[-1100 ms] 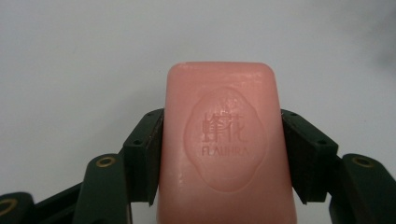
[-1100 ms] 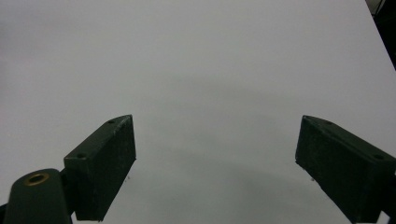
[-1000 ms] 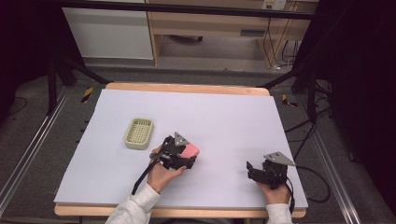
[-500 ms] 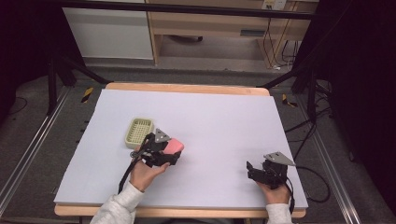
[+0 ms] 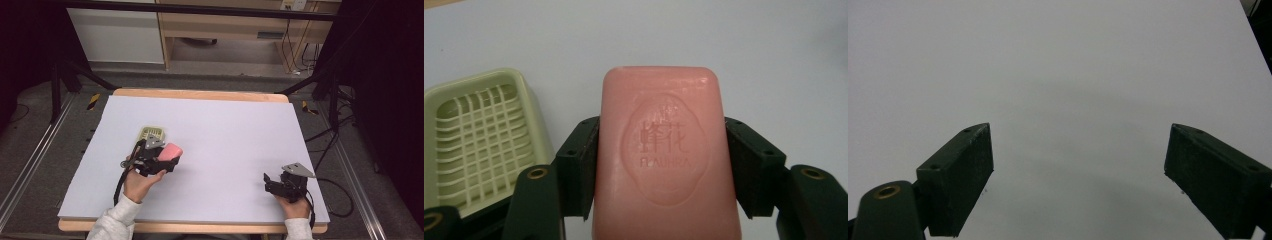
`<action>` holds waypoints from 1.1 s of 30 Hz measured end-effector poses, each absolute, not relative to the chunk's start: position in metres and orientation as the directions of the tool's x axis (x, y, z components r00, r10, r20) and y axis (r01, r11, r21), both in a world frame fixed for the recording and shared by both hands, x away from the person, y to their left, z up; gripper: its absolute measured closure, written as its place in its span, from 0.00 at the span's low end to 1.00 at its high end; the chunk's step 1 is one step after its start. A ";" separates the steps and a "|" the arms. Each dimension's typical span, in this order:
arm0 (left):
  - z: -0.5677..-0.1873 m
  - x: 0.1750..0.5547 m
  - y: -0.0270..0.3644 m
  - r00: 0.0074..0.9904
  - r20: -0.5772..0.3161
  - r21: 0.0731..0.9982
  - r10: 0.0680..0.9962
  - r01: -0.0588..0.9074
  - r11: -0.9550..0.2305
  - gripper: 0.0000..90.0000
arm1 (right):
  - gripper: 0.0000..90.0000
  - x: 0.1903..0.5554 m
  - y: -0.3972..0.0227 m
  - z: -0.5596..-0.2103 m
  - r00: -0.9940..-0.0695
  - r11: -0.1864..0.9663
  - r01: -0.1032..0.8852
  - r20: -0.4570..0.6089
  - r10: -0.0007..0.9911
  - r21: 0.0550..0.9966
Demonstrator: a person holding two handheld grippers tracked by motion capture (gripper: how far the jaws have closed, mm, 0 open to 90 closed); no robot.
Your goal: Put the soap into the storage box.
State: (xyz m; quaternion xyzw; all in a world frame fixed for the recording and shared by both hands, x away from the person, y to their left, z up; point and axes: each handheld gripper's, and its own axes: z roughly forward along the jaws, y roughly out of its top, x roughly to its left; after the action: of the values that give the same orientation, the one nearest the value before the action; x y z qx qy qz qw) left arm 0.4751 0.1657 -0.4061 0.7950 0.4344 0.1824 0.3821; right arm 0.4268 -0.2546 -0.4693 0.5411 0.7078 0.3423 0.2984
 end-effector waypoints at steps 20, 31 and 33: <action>-0.399 0.493 0.186 0.506 -0.055 0.778 0.861 0.563 -0.281 0.41 | 0.14 0.428 -0.253 -0.469 -0.243 0.183 0.561 -0.050 0.969 0.807; -0.395 0.502 0.195 0.484 -0.047 0.784 0.874 0.560 -0.269 0.41 | 0.14 0.429 -0.253 -0.470 -0.245 0.184 0.566 -0.049 0.968 0.804; -0.394 0.504 0.197 0.482 -0.049 0.784 0.875 0.561 -0.266 0.41 | 0.14 0.429 -0.253 -0.470 -0.245 0.184 0.566 -0.049 0.968 0.804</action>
State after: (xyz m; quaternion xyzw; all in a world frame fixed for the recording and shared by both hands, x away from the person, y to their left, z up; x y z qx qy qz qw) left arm 0.5037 0.1970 -0.3944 0.7693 0.4665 0.2028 0.3865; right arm 0.4294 -0.2525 -0.4703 0.5394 0.7111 0.3420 0.2940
